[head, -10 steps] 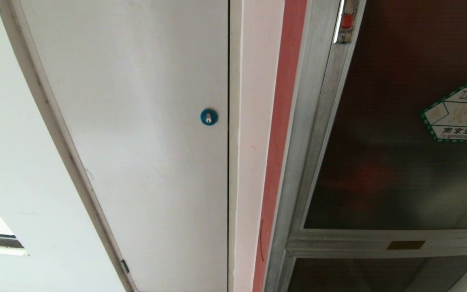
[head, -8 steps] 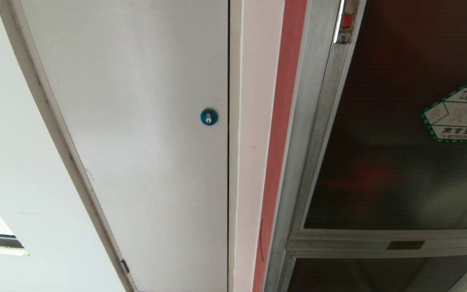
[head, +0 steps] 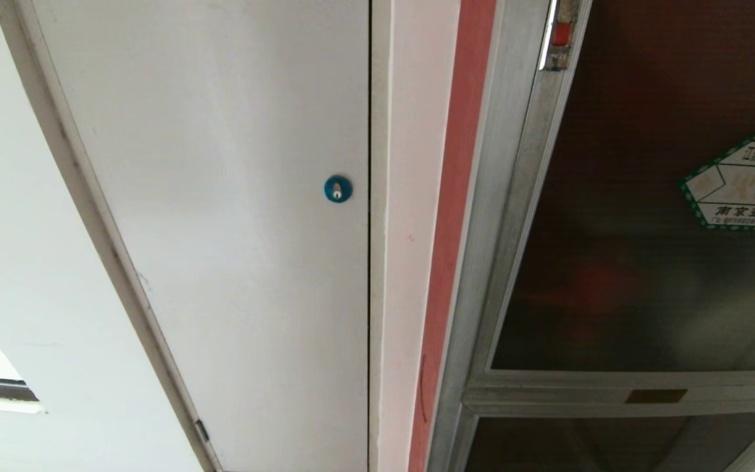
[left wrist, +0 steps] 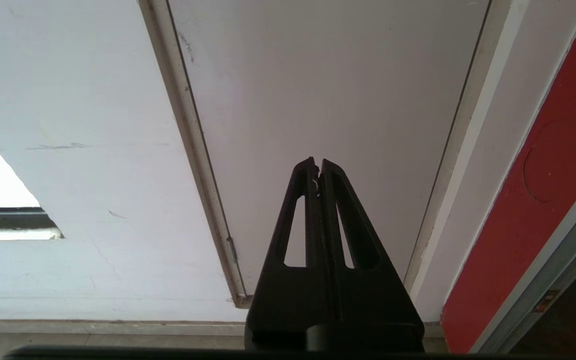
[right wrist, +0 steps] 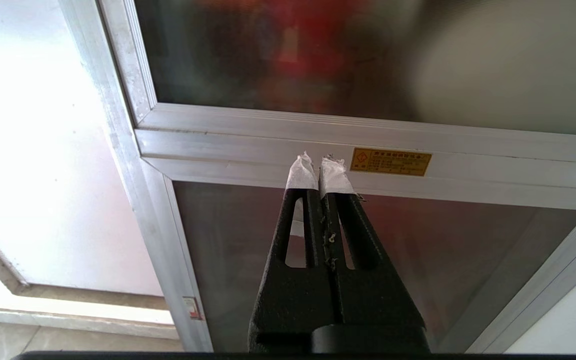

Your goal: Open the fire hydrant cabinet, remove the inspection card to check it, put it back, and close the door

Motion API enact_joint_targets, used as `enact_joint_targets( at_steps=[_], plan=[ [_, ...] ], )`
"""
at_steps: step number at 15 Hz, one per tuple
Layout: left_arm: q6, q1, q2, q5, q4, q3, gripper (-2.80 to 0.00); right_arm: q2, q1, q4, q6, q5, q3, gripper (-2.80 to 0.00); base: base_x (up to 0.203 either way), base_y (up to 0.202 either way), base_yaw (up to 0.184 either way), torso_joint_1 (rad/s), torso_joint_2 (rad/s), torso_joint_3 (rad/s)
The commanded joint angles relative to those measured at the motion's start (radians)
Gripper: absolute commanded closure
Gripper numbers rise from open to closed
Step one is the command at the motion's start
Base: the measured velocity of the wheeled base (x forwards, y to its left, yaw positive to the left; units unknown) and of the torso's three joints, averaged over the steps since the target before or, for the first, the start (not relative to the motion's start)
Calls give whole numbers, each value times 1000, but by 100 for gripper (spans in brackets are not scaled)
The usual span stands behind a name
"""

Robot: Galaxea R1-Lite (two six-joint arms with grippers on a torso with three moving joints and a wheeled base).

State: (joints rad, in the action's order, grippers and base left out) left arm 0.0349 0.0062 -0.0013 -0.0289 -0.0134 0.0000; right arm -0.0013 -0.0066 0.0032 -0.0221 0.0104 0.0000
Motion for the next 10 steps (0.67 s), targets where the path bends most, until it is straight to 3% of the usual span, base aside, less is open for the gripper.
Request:
enact_joint_targets(
  at_steps=[1,5,10],
  plan=[
    [0,0,0,0,0,6,0,0,-1,0,-1,0,0,0,0,0,0,0,0,0],
    [0,1,0,0,0,8,0,0,-1,0,-1,-1,-14,0,0,0,0,0,0,0],
    [0,0,0,0,0,8,0,77,0,22,-2,62,-180,0,0,0,0,0,0,0]
  ],
)
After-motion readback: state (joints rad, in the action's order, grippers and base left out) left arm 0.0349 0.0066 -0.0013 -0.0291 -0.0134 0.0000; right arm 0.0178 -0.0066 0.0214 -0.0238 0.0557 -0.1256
